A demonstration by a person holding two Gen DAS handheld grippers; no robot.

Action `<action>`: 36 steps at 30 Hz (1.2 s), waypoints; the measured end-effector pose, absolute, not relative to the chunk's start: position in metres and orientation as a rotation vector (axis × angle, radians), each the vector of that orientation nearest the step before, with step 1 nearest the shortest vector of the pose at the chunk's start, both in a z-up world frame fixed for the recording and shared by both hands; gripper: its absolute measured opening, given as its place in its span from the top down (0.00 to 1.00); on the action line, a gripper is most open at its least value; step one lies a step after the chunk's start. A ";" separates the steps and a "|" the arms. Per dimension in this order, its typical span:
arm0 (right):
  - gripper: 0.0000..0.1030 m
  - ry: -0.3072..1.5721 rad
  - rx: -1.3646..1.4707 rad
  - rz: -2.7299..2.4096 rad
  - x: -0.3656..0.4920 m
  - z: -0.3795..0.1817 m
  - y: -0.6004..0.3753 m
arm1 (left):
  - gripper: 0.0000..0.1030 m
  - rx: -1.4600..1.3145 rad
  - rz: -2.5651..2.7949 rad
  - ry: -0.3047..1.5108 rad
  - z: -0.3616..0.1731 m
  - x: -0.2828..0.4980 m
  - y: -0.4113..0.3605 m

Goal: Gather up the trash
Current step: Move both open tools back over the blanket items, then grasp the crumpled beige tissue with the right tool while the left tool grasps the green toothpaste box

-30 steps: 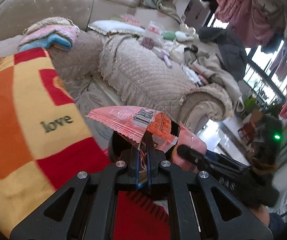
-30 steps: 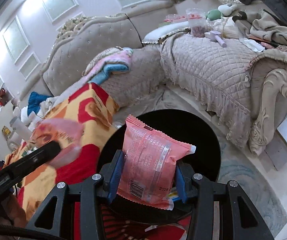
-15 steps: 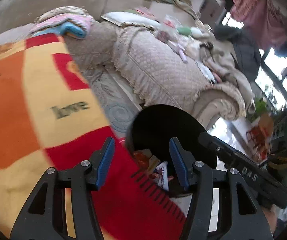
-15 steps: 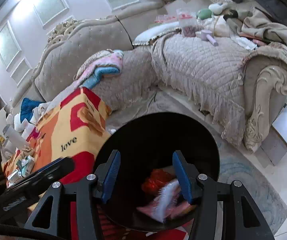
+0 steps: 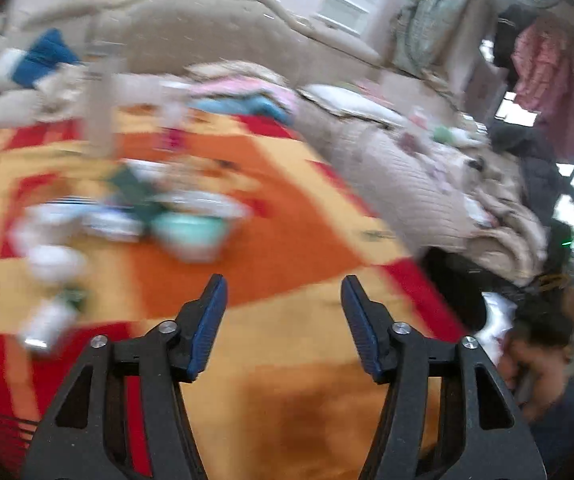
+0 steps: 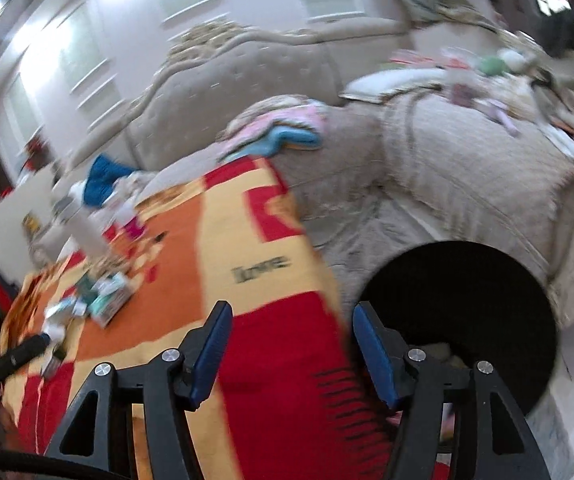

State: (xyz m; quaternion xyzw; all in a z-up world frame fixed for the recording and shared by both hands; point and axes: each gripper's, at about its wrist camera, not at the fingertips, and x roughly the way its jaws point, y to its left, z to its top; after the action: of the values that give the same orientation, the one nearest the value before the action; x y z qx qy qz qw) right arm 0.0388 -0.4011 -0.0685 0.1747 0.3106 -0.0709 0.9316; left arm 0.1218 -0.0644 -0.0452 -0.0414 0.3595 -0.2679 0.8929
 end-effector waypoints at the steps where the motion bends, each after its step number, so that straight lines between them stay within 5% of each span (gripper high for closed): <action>1: 0.41 0.644 0.335 -0.123 0.045 -0.069 -0.389 | 0.39 -0.080 -0.507 0.751 -0.050 0.129 -0.039; 8: 0.41 0.686 0.267 -0.039 0.073 -0.077 -0.343 | 0.39 -0.180 -0.375 0.824 -0.087 0.169 0.063; 18: 0.41 0.697 0.221 0.047 0.093 -0.081 -0.300 | 0.40 -0.154 -0.410 0.902 -0.108 0.188 0.048; 20: 0.41 0.670 0.212 0.090 0.092 -0.077 -0.290 | 0.45 -0.128 -0.403 0.904 -0.109 0.185 0.041; 22: 0.41 0.654 0.177 0.142 0.093 -0.075 -0.274 | 0.71 -0.076 -0.400 0.927 -0.114 0.183 0.032; 36: 0.41 0.666 0.135 0.299 0.118 -0.081 -0.220 | 0.77 -0.174 -0.392 0.792 -0.082 0.147 0.072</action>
State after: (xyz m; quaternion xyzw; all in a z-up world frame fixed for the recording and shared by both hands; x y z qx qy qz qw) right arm 0.1181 -0.2201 -0.0809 0.0658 0.3256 0.1460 0.9319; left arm 0.1466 0.0716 -0.0819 -0.0841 0.3828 -0.1893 0.9003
